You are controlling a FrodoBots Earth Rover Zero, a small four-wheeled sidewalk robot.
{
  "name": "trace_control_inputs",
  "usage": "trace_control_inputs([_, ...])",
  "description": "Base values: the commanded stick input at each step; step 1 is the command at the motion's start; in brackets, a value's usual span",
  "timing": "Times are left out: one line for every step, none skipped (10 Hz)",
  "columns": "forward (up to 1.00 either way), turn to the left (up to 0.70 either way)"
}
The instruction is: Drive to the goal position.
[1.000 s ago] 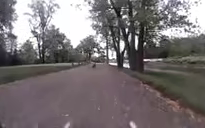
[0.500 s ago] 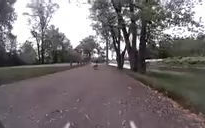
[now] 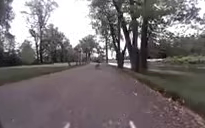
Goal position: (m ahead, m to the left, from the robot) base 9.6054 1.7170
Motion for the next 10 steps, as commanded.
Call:
trace_control_inputs([1.00,0.00])
trace_control_inputs([1.00,0.00])
trace_control_inputs([1.00,0.00])
trace_control_inputs([1.00,0.00])
trace_control_inputs([0.95,0.00])
trace_control_inputs([0.85,0.00])
trace_control_inputs([0.85,0.00])
trace_control_inputs([0.85,0.00])
trace_control_inputs([0.85,0.00])
trace_control_inputs([0.85,0.00])
